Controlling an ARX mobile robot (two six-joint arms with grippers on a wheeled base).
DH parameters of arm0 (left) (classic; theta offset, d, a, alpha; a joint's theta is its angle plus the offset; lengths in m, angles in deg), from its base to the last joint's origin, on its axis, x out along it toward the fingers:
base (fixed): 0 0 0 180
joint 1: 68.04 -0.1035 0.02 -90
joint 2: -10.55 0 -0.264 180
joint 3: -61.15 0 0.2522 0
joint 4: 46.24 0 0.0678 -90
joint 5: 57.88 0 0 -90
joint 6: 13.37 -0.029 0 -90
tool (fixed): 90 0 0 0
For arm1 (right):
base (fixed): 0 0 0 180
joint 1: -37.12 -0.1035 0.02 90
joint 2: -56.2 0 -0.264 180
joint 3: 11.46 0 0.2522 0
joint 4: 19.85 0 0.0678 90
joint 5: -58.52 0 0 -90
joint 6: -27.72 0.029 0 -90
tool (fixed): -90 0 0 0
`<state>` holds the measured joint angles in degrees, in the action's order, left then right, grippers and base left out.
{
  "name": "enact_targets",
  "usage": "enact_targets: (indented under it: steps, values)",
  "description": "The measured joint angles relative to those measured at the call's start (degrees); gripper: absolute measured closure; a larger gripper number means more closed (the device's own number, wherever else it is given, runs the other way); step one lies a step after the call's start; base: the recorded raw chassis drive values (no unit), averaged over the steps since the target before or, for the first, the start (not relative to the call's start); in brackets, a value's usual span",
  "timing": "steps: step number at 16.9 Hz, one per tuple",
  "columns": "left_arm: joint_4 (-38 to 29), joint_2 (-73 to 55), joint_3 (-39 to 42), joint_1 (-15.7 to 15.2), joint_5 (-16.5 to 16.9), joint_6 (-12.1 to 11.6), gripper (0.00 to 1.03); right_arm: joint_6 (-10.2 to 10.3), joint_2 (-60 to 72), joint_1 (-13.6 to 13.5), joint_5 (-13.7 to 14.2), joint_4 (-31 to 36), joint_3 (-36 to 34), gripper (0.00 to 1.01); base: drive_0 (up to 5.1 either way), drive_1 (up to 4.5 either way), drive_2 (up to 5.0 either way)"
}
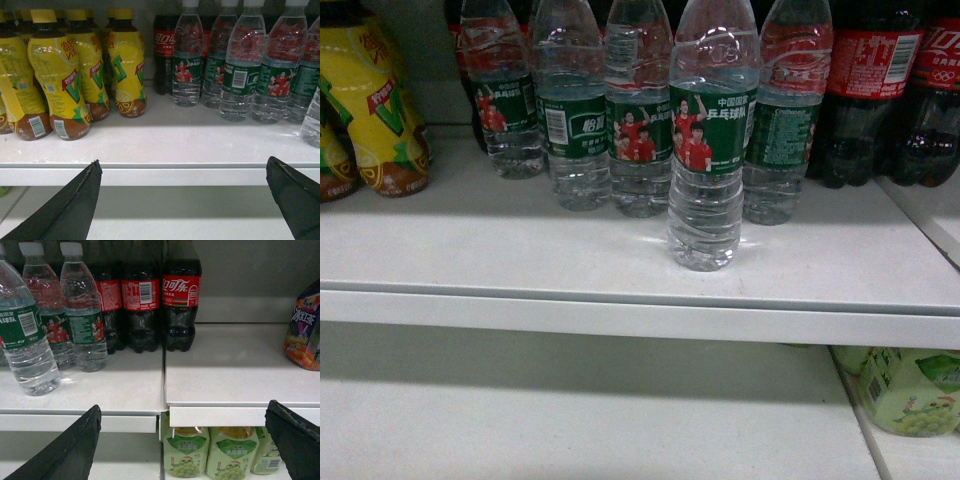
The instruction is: Move water from second to third shelf
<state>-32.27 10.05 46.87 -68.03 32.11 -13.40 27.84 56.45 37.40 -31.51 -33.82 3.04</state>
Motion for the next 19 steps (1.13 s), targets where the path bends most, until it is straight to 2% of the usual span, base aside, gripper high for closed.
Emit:
enact_targets:
  steps: [19]
  values:
    - [0.0, 0.0, 0.0, 0.0, 0.0, 0.0, 0.05, 0.0, 0.0, 0.0, 0.0, 0.0, 0.0, 0.03, 0.0, 0.0, 0.0]
